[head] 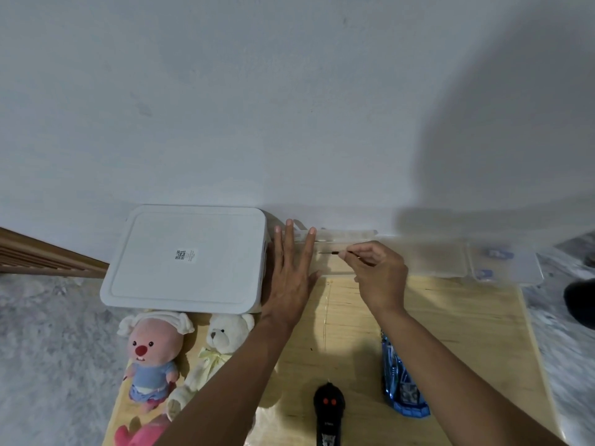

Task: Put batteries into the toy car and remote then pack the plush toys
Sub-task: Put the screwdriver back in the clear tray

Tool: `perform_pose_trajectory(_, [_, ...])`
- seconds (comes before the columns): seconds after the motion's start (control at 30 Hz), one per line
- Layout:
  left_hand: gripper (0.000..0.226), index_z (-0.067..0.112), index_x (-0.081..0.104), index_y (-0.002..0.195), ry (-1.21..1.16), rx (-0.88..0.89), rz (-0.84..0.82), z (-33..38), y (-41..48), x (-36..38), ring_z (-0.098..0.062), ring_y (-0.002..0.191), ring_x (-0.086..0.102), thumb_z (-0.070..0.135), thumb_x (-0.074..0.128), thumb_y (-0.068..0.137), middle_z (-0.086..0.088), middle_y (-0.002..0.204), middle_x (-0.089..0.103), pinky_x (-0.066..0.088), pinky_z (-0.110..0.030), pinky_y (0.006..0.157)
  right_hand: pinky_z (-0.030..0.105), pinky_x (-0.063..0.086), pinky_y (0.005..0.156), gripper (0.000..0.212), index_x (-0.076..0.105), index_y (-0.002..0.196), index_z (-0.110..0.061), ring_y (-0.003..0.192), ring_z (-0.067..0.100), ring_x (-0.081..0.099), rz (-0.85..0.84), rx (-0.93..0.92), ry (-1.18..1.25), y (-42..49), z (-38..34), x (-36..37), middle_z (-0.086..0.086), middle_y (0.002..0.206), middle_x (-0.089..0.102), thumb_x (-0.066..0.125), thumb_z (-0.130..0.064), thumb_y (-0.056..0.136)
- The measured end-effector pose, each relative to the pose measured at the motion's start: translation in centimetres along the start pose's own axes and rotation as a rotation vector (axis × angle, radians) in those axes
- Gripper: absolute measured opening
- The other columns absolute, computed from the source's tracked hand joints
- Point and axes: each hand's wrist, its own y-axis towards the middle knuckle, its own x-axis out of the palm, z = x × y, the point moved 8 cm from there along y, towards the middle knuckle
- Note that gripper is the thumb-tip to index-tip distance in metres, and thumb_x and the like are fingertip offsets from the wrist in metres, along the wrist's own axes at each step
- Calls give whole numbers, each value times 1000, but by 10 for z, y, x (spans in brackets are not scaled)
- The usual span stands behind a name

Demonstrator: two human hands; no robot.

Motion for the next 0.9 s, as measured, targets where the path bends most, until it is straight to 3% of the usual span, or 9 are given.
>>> perform_pose_trajectory(0.07, [90, 25, 2, 165, 37, -2, 3, -1, 0, 2, -40, 156, -17, 42, 63, 100, -19, 170, -15, 13, -60, 125, 29, 60, 60, 7, 78, 85, -20, 75, 3, 73, -28, 43, -68, 2, 13, 4, -9, 81, 77, 84, -18, 81])
perform_pose_trajectory(0.17, [91, 25, 1, 165, 66, 7, 8, -1, -1, 2, -40, 157, -16, 44, 62, 101, -20, 170, -13, 15, -62, 125, 14, 54, 57, 8, 78, 89, -19, 75, 10, 75, -103, 82, -105, 8, 25, 16, -1, 91, 78, 79, -12, 87])
perform_pose_trajectory(0.27, [96, 26, -1, 164, 62, -6, -2, -1, 0, 2, -39, 157, -16, 44, 66, 97, -20, 170, -13, 13, -61, 125, 23, 58, 80, 21, 76, 110, -24, 94, 13, 72, -137, 28, -287, 9, 26, 19, -5, 109, 75, 76, -18, 90])
perform_pose_trajectory(0.33, [96, 26, -1, 164, 65, -15, -13, -2, 1, 3, -40, 157, -15, 48, 64, 96, -20, 170, -12, 14, -62, 125, 29, 56, 82, 23, 72, 113, -26, 95, 14, 69, -27, -69, -426, 4, 15, 5, -9, 109, 72, 73, -21, 90])
perform_pose_trajectory(0.43, [87, 27, 1, 165, 33, -23, -33, -3, 1, 5, -38, 157, -18, 58, 45, 96, -18, 171, -14, 9, -61, 125, 34, 50, 81, 31, 64, 116, -21, 102, 21, 56, 145, -403, -590, -10, -17, -16, -2, 114, 63, 72, -17, 86])
perform_pose_trajectory(0.57, [84, 27, 7, 165, -25, -19, -31, -2, 2, 2, -34, 157, -21, 61, 31, 92, -16, 171, -13, 1, -57, 124, 41, 46, 94, 45, 58, 137, -23, 121, 26, 53, 24, -646, -870, -4, -27, -5, 0, 136, 56, 67, -30, 94])
perform_pose_trajectory(0.7, [91, 27, -1, 165, 57, -20, -48, 1, -10, 2, -34, 156, -22, 32, 64, 101, -14, 170, -19, 26, -48, 120, 44, 47, 91, 29, 70, 122, -24, 104, 25, 62, 23, -733, -876, -2, -22, -5, -4, 113, 68, 70, -28, 93])
perform_pose_trajectory(0.8, [81, 25, -8, 165, 128, -36, -109, 4, -31, 10, -35, 156, -22, 32, 49, 108, -14, 169, -24, 30, -33, 113, 43, 45, 92, 29, 73, 115, -26, 97, 23, 61, -28, -706, -882, -7, -8, -4, -6, 105, 69, 78, -25, 86])
perform_pose_trajectory(0.9, [75, 24, -5, 165, 194, -81, -211, -2, -47, 19, -35, 158, -10, 47, 36, 107, -16, 171, -16, 56, -33, 97, 40, 39, 93, 29, 75, 109, -28, 92, 21, 62, -71, -685, -931, -12, 6, 2, -9, 103, 70, 80, -19, 83])
